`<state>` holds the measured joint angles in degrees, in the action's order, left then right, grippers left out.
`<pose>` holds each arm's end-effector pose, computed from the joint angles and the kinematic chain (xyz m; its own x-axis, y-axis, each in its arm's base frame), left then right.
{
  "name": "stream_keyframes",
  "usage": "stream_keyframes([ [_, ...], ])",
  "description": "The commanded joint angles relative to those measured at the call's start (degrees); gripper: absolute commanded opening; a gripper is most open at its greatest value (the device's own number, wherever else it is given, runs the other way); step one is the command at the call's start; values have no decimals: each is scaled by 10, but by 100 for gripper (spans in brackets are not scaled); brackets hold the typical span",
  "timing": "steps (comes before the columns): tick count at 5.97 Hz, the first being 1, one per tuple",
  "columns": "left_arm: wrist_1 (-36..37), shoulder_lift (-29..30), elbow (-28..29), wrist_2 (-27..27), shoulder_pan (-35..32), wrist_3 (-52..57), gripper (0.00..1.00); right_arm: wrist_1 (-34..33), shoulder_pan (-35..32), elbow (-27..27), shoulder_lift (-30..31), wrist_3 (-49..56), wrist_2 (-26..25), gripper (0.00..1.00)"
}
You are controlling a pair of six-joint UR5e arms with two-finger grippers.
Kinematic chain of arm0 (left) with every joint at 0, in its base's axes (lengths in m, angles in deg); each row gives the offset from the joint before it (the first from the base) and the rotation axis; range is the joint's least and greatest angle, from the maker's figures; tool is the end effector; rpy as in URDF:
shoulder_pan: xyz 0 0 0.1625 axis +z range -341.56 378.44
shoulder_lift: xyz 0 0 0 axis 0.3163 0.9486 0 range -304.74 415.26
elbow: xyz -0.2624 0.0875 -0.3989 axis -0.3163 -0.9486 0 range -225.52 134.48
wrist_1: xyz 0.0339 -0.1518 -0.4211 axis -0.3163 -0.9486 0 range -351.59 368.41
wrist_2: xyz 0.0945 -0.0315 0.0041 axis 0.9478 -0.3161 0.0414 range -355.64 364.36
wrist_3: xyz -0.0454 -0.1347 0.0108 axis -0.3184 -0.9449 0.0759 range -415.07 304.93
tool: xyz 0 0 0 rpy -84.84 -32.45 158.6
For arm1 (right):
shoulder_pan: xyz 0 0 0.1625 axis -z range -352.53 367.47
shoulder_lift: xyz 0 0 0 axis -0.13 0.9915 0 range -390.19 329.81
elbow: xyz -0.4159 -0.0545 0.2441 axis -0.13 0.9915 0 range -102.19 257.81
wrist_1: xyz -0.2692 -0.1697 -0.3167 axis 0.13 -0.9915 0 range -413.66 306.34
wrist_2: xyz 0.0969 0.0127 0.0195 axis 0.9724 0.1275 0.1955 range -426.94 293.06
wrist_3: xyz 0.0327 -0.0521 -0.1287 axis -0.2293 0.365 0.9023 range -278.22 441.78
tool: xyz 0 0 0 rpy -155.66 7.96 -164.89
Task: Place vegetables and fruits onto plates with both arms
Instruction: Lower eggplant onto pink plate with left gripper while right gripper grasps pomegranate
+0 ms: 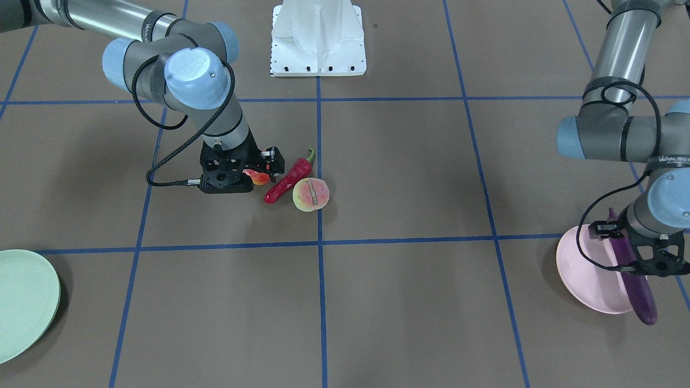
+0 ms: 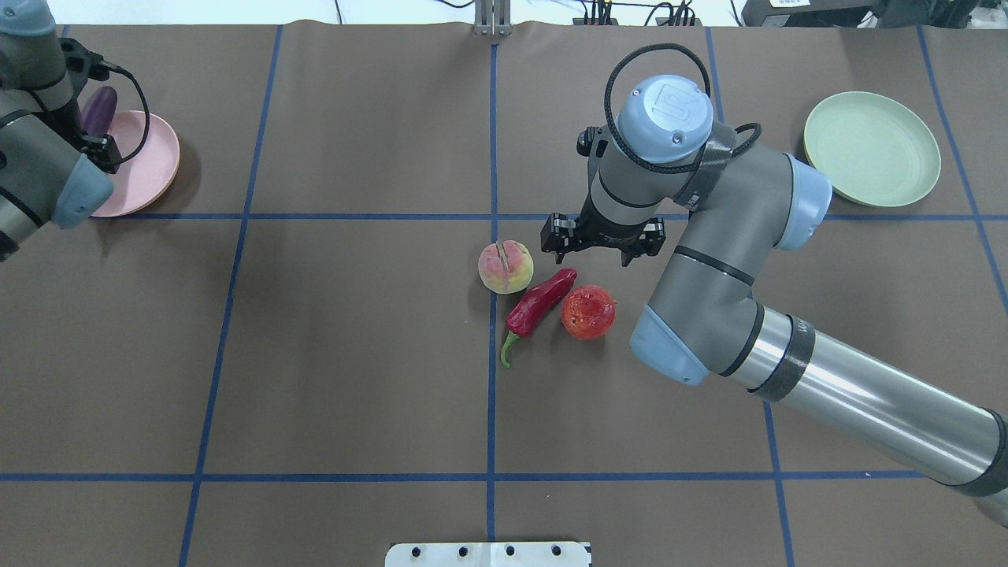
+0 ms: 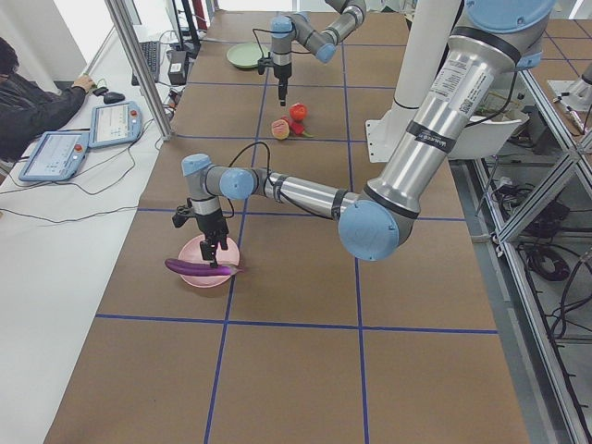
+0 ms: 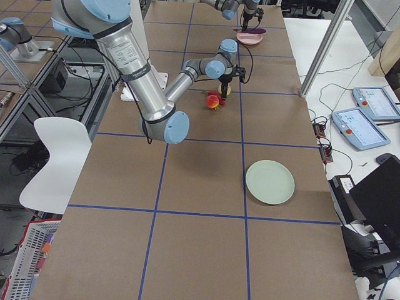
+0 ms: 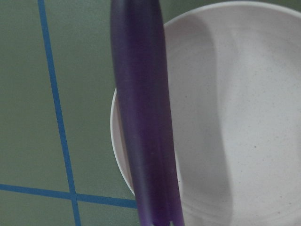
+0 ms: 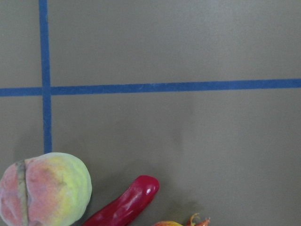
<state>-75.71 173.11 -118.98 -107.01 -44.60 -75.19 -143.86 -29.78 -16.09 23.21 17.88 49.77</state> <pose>0.2715 -0.7133 0.6303 0.9200 0.1199 -0.3732 -0.1435 0.9890 -0.0360 -0.5740 -0.5234 0.3065 0.6813 0.0242 0.7316 -0.0106 0.9997 -0.0232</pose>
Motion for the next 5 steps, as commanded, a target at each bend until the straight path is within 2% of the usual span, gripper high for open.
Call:
stream_keyframes([
  [1, 1, 3, -1, -2, -1, 1, 100, -46, 9, -7, -2, 0, 4, 100],
  [5, 1, 3, -10, -2, -3, 1, 100, -49, 35, 14, 2, 1, 4, 100],
])
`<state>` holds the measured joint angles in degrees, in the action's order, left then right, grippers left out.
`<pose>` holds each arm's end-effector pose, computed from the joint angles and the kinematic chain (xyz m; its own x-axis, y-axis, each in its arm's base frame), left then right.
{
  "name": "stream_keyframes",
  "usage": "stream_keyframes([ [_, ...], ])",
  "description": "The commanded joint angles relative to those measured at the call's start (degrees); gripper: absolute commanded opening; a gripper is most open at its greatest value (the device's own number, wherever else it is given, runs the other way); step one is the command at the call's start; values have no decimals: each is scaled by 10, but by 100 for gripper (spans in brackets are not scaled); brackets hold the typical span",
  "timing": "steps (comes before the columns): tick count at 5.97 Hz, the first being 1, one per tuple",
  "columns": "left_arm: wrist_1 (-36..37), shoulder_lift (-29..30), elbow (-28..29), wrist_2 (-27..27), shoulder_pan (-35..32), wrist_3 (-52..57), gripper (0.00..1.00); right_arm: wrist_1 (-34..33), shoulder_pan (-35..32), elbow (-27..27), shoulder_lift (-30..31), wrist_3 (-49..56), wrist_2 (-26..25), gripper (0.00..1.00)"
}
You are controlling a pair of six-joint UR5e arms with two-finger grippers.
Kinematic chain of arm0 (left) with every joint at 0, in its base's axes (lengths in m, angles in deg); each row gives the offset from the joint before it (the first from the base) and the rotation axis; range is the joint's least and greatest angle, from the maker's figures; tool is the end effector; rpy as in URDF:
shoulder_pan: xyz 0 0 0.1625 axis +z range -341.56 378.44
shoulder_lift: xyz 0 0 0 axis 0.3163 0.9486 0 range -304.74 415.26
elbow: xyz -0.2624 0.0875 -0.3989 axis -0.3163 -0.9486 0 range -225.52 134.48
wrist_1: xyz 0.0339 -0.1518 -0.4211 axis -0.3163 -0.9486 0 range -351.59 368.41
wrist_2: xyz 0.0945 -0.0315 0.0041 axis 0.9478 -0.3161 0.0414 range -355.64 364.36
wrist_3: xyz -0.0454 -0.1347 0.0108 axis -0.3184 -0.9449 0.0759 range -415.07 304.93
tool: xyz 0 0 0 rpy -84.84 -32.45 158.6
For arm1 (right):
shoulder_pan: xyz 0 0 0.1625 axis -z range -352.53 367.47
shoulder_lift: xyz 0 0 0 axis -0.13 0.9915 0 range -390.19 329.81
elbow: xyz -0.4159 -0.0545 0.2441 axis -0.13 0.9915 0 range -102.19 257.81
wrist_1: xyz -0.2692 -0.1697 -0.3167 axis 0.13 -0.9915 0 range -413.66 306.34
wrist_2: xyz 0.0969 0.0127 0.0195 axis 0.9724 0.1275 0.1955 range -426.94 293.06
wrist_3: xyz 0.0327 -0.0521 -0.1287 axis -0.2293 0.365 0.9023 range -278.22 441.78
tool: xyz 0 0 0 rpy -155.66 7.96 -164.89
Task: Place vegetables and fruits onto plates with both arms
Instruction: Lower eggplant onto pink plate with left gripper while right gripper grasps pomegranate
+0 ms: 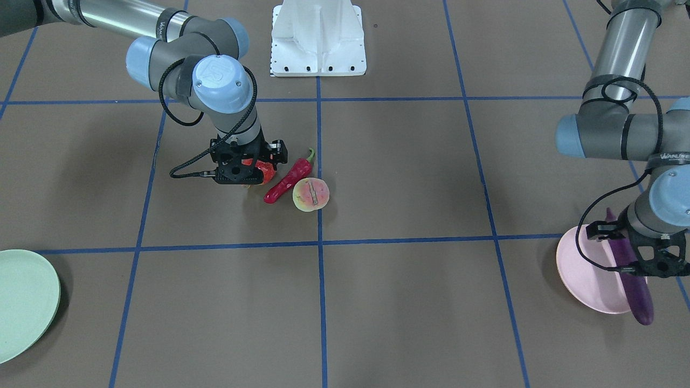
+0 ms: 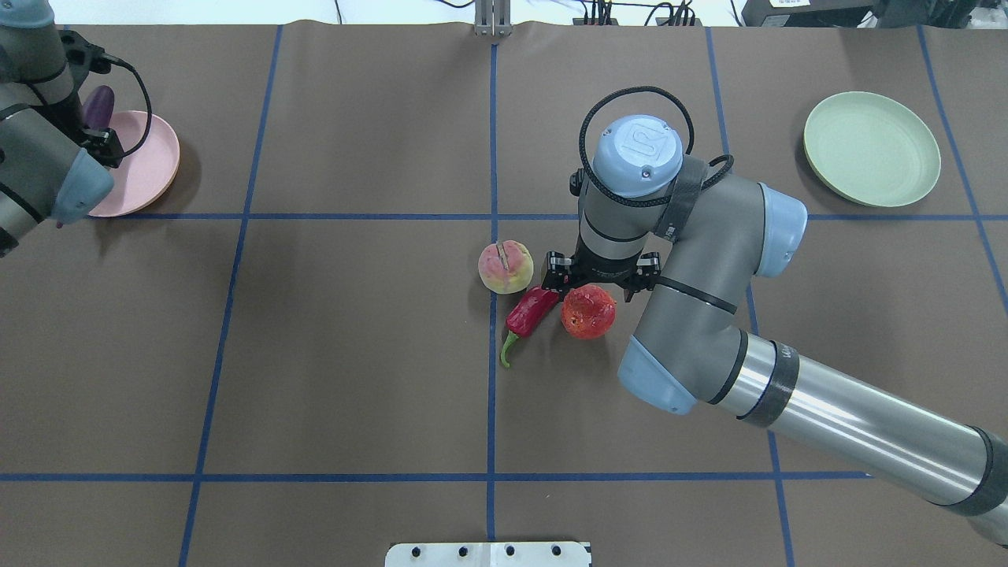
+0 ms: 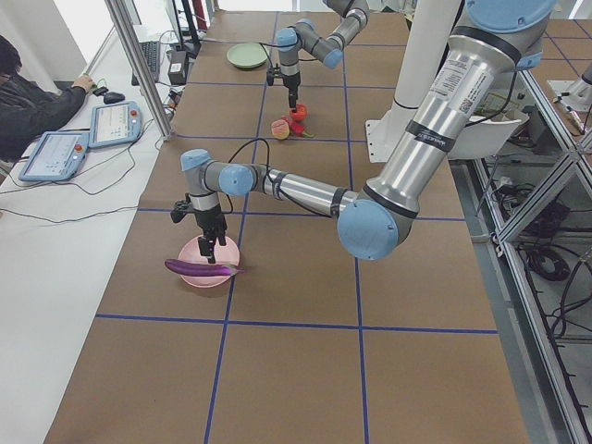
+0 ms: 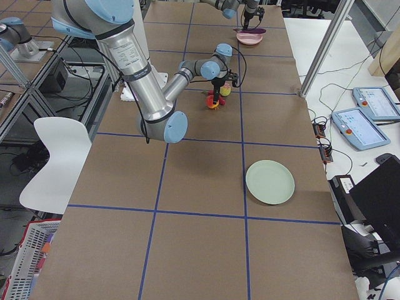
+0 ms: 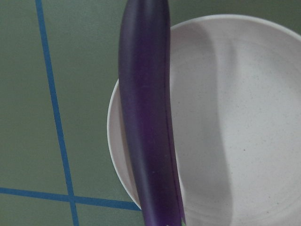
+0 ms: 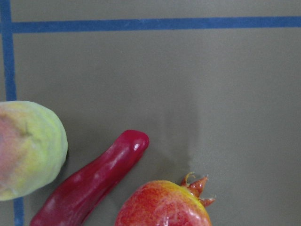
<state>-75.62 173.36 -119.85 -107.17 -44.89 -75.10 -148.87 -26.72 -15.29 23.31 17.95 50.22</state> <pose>0.2693 -0.7166 0.6190 0.9163 0.1226 -0.3811 -0.1405 0.9899 -0.0193 -0.6010 -0.4907 0.3278 0.7392 0.0276 0.6730 0.0438 0.9951 -0.0889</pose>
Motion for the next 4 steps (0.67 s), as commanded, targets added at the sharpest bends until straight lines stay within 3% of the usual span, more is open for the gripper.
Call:
stream_keyframes([
  [1, 1, 0, -5, 1, -1, 0, 100, 5, 4, 17, -1, 0, 1, 100],
  [4, 1, -1, -8, 1, -2, -1, 100, 6, 8, 19, -4, 1, 1, 100],
])
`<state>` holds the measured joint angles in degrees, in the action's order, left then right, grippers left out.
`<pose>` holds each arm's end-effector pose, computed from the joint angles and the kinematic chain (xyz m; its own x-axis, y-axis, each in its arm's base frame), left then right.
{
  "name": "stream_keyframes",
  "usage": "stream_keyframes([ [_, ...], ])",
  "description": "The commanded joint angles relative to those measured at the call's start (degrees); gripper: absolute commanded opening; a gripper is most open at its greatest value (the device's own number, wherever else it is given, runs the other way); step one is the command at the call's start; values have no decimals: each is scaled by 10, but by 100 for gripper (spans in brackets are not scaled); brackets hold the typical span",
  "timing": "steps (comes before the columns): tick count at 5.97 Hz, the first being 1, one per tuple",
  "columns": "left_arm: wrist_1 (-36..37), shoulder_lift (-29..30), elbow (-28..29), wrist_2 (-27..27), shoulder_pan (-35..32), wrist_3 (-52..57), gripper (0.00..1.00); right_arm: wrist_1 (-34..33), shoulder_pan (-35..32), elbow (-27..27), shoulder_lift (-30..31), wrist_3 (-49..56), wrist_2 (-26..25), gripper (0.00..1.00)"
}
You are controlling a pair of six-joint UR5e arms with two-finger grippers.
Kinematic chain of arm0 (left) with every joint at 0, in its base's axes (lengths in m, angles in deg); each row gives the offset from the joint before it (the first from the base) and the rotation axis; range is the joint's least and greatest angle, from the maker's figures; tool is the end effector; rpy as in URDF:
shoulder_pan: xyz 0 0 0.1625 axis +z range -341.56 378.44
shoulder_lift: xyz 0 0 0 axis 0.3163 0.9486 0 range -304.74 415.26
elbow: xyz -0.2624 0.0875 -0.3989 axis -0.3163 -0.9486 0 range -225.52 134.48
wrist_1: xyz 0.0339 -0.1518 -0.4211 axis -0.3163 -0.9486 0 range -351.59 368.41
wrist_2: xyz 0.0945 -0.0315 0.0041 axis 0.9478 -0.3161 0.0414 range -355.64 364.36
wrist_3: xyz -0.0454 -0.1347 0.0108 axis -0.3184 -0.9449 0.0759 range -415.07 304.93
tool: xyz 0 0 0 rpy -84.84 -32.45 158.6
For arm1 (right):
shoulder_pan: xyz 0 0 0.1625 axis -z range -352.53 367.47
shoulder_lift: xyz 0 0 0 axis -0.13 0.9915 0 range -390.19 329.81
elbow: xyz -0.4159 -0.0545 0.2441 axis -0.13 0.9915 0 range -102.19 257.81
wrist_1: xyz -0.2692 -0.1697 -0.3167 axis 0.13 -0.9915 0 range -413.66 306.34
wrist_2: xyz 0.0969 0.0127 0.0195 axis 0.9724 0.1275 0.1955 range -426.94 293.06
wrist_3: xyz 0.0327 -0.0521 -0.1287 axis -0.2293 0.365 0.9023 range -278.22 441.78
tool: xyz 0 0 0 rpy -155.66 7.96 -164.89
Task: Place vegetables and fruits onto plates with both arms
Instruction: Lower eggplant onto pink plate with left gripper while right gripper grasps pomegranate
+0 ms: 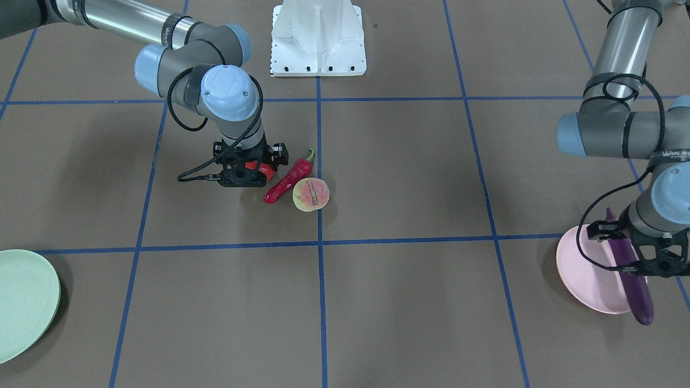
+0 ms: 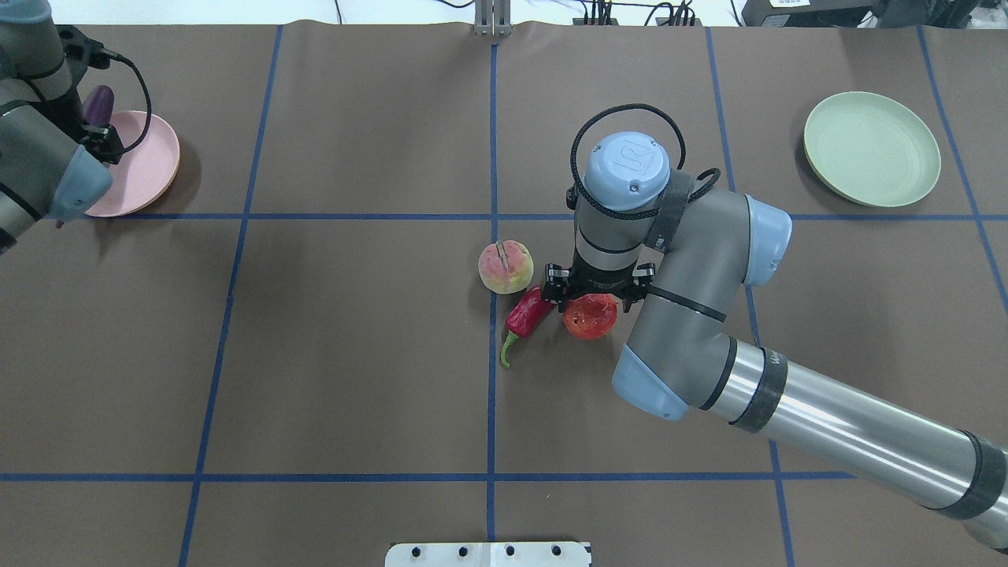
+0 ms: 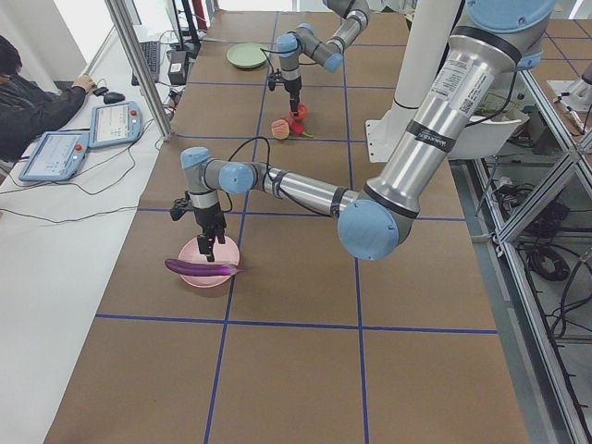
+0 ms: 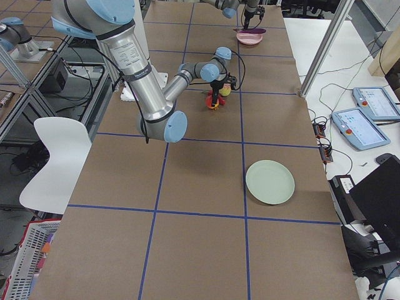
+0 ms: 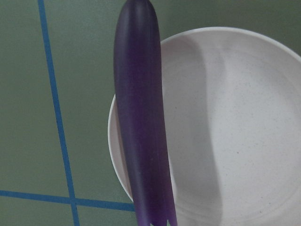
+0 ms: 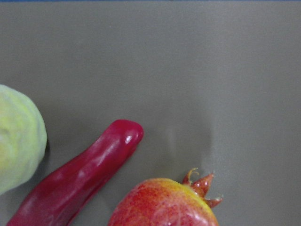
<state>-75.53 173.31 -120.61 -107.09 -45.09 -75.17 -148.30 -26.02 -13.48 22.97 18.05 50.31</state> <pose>0.2665 -0.7174 0.6128 0.9156 0.1220 -0.3832 -0.1358 0.9907 -0.0090 -0.6141 -0.4878 0.3370 0.7476 0.0227 0.6637 0.0570 0.9935 -0.0981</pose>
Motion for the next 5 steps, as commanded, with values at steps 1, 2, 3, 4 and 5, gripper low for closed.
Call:
stream_keyframes([
  [1, 0, 1, -2, 0, 0, 0, 100, 1, 9, 1, -1, -2, -3, 99],
  [2, 0, 0, -6, 1, -1, 1, 100, 2, 9, -1, -1, -2, -4, 71],
  [3, 1, 0, -8, 1, -2, 0, 100, 2, 11, -5, 0, 4, -5, 32],
  [4, 1, 1, -11, 0, -1, 0, 100, -1, 10, -36, 3, 4, -3, 3],
  [5, 2, 1, -25, -3, 0, -2, 100, -7, -19, -72, 10, 5, 14, 0],
])
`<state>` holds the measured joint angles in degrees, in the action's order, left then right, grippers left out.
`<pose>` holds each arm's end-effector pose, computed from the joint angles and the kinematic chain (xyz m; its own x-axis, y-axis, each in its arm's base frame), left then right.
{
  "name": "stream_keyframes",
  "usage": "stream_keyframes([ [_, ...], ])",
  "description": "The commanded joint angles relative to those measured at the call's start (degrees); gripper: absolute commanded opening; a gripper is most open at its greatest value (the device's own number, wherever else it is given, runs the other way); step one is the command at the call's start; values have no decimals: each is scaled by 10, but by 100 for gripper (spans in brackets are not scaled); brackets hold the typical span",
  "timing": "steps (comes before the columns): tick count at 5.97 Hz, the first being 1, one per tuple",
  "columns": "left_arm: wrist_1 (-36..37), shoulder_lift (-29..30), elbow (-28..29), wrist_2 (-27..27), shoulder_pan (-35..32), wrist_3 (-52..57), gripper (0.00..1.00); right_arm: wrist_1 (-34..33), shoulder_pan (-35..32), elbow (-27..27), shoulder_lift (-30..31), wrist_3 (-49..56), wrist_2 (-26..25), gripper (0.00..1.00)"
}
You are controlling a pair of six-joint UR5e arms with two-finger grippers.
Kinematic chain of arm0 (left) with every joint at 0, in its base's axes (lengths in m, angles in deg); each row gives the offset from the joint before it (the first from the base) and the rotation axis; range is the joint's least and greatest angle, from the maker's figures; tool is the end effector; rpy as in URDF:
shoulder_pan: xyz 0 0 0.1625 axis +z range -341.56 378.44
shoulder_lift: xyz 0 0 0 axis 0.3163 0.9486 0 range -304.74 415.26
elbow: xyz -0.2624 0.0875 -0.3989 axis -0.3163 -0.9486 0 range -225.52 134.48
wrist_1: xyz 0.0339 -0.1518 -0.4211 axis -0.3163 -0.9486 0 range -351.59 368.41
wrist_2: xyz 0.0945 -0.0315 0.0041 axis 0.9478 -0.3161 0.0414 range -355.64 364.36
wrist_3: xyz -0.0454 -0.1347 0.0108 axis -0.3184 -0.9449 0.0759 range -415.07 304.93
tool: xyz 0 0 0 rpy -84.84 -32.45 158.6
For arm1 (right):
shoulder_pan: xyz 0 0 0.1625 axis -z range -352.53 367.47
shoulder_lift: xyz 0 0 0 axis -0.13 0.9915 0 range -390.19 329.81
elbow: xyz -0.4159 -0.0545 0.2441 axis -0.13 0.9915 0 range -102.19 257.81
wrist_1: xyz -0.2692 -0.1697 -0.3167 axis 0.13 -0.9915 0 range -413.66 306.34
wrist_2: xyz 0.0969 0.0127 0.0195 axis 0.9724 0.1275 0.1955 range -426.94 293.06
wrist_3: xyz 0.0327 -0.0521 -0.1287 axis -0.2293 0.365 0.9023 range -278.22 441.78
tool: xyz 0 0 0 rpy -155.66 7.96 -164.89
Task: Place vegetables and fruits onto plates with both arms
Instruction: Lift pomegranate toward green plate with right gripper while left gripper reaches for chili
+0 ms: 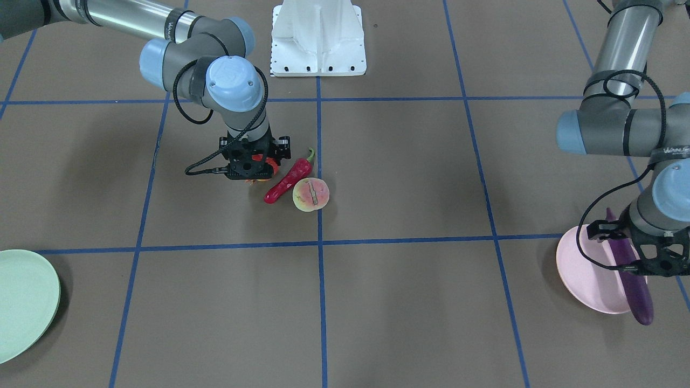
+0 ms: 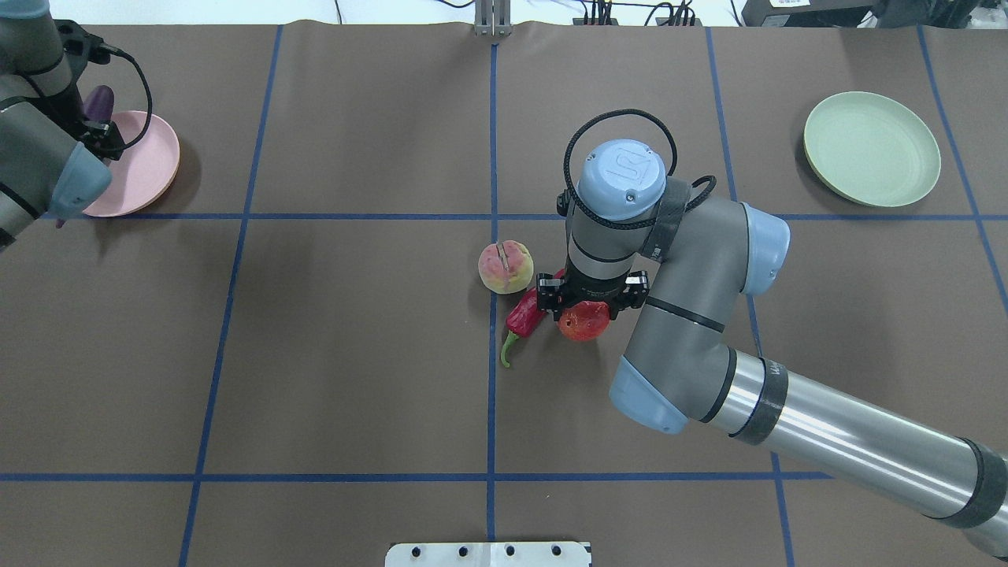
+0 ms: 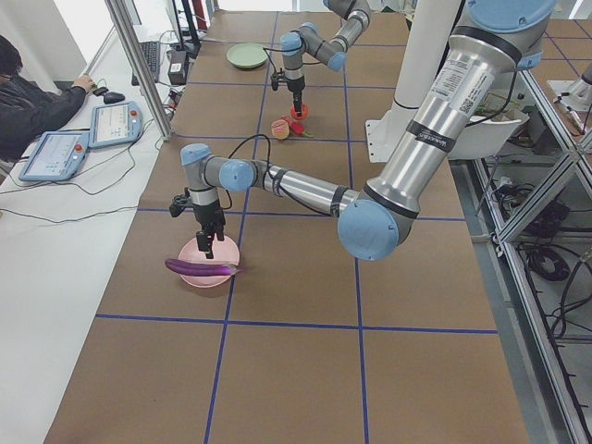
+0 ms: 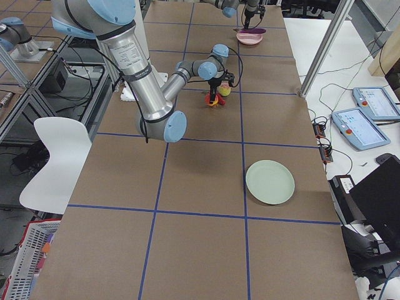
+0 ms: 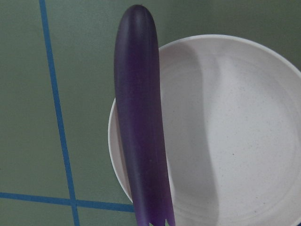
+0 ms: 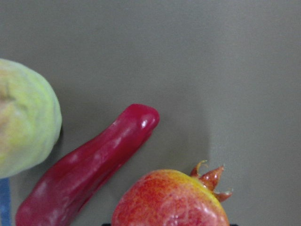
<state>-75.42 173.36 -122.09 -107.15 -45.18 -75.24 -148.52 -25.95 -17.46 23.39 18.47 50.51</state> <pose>0.2658 -0.7182 0.5986 0.9113 0.1279 -0.3914 -0.1332 0.9910 0.0136 -0.6004 -0.4771 0.3095 0.7129 -0.0073 0.7012 0.0695 0.9958 -0.0604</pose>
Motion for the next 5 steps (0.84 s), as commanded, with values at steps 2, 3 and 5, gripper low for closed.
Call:
stream_keyframes([
  [2, 40, 1, -97, -103, 4, -13, 100, -5, -84, -93, 36, 1, 43, 0],
  [3, 85, 25, -150, -128, 24, -58, 100, -5, -121, -92, 36, 1, 65, 0],
  [5, 162, 111, -237, -139, 120, -163, 100, -5, -184, -76, 49, 61, 64, 0],
])
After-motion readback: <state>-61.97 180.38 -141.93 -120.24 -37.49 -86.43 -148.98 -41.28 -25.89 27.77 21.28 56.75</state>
